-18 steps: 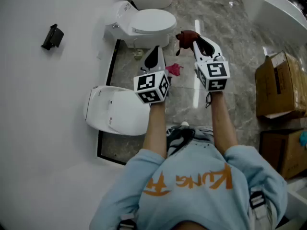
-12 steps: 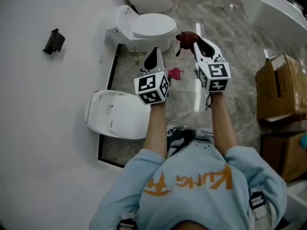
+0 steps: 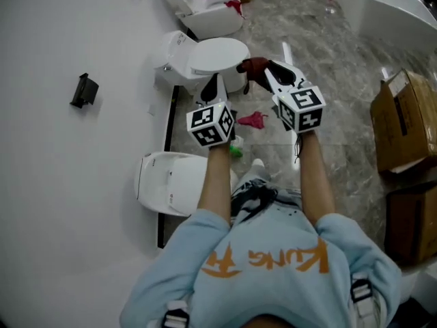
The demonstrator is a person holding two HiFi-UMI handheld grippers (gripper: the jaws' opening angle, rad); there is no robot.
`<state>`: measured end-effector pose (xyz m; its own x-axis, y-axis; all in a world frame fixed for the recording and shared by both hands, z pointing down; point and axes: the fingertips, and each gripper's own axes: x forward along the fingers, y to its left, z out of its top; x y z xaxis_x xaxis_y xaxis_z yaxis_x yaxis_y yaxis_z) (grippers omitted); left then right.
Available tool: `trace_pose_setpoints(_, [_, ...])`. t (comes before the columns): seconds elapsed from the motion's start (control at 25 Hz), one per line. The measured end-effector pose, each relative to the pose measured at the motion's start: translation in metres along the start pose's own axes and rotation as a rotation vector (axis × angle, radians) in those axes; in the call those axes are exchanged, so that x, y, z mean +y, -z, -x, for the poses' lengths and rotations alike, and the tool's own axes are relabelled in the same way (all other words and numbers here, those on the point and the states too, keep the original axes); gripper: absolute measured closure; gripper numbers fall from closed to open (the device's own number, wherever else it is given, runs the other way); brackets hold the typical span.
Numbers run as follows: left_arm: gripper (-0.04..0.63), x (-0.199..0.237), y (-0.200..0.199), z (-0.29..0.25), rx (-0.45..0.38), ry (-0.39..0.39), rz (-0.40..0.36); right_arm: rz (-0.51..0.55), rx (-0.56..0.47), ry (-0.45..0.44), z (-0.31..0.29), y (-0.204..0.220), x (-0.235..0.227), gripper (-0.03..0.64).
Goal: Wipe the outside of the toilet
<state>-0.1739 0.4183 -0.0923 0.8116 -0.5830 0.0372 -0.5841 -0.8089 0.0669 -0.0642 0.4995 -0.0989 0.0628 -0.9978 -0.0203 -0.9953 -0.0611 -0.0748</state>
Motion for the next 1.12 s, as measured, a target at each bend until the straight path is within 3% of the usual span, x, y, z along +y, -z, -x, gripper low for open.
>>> trace_pose_setpoints(0.2, [0.601,0.004,0.000,-0.023,-0.017,0.024,0.006,0.020,0.018,-0.002,-0.019,0.004,-0.013,0.565])
trace_pose_setpoints(0.64, [0.601,0.085,0.022,-0.127,-0.021,-0.016,0.101,0.035,0.080,-0.013,-0.133,0.033,-0.057,0.563])
trace_pose_setpoints(0.92, [0.600,0.152,0.061,-0.223,0.087,-0.037,0.078,0.020,0.087,-0.078,-0.260,0.071,-0.063,0.563])
trace_pose_setpoints(1.0, [0.600,0.176,0.086,-0.256,0.144,-0.041,0.087,0.021,0.104,-0.104,-0.305,0.086,-0.067,0.563])
trace_pose_setpoints(1.12, [0.601,0.209,0.128,-0.299,0.266,-0.051,0.095,-0.068,0.104,-0.117,-0.365,0.114,-0.082,0.563])
